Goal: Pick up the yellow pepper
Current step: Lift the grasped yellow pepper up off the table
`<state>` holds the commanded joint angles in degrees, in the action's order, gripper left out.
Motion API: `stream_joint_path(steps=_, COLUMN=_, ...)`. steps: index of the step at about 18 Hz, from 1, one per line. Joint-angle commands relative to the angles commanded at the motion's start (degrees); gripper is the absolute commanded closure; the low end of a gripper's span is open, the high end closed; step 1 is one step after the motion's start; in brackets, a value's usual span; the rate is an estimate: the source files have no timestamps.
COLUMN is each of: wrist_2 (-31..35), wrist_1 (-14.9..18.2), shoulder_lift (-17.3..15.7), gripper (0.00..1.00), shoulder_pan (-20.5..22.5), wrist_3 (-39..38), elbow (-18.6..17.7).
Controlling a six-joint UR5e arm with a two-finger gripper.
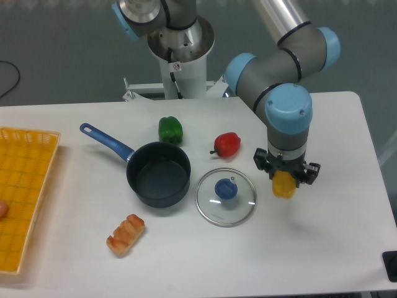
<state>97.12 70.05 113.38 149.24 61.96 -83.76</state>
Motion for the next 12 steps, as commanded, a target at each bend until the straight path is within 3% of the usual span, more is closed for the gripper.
stream_joint_path(steps=12, wrist_2=-0.4, wrist_1=1.2, shoulder_lift=-1.1, gripper=0.39, shoulder_pan=-0.8, wrist_3=0.4, elbow=-0.9)
